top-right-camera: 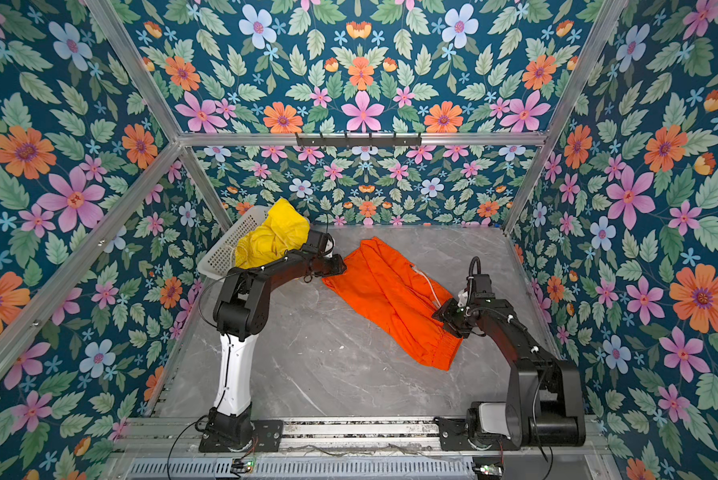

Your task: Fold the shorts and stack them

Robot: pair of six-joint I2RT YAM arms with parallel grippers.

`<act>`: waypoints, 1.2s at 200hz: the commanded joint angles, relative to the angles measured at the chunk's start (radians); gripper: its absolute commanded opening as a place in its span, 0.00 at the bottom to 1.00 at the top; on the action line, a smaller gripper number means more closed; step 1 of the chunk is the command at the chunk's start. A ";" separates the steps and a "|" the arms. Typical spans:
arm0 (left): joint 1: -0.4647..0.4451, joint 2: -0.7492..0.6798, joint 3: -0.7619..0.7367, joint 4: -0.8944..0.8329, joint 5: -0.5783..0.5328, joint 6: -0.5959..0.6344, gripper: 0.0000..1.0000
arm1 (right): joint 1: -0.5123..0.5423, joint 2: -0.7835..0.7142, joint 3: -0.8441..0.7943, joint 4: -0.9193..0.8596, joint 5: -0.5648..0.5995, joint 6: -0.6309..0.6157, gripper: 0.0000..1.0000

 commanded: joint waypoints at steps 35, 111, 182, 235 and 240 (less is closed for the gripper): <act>0.001 -0.178 -0.348 -0.042 -0.084 -0.076 0.42 | -0.018 0.145 0.068 0.032 0.093 -0.066 0.49; -0.006 -0.558 -0.690 -0.040 -0.123 -0.150 0.42 | -0.170 -0.027 0.109 -0.033 -0.017 -0.166 0.52; -0.018 -0.576 -0.481 -0.053 -0.063 -0.047 0.47 | -0.217 0.076 0.118 -0.077 -0.015 -0.285 0.56; -0.047 -0.428 -0.283 -0.020 0.119 0.265 0.48 | -0.217 0.170 0.153 -0.068 -0.007 -0.302 0.59; -0.051 -0.411 -0.258 -0.031 0.136 0.296 0.49 | -0.217 0.158 0.153 -0.075 0.015 -0.302 0.59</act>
